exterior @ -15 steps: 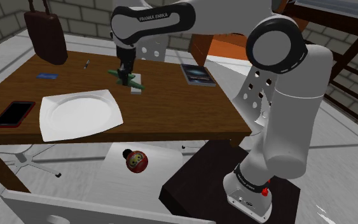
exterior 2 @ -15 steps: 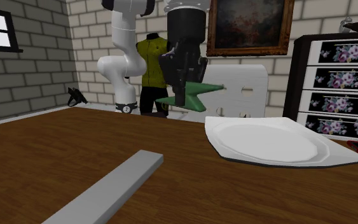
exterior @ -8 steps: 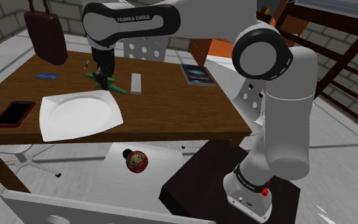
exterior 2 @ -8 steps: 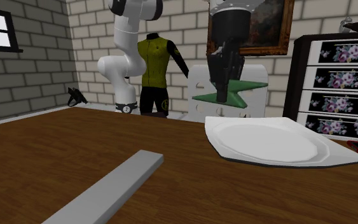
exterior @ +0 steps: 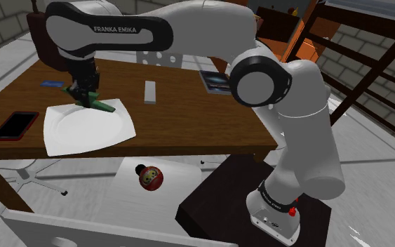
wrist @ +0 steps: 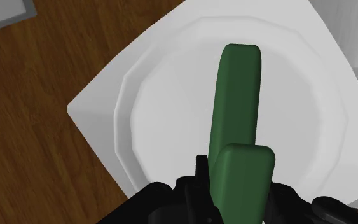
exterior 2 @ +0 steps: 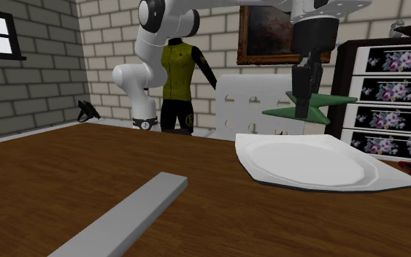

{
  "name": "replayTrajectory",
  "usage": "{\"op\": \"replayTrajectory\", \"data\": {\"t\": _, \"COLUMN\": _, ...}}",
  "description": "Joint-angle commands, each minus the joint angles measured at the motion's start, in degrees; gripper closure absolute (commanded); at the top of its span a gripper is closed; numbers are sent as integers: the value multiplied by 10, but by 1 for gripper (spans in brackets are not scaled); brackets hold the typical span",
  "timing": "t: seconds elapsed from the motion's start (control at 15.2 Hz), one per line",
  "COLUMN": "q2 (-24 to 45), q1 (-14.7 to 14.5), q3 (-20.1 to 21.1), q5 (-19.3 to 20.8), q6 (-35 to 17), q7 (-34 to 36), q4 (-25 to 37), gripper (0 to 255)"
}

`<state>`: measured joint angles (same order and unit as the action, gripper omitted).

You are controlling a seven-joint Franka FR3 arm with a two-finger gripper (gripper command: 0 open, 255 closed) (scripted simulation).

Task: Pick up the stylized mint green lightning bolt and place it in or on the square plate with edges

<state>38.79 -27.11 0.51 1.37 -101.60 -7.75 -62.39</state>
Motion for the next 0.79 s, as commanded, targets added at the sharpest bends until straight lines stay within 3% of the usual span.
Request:
{"op": "replayTrajectory", "data": {"t": 0.0, "q2": 10, "q1": -4, "q3": 1, "q5": 1, "q6": -4, "q7": 6, "q4": 6, "gripper": 255}}
{"op": "replayTrajectory", "data": {"t": 0.73, "q2": 20, "q1": -4, "q3": 0, "q5": 1, "q6": -82, "q7": 7, "q4": -63, "gripper": 255}}
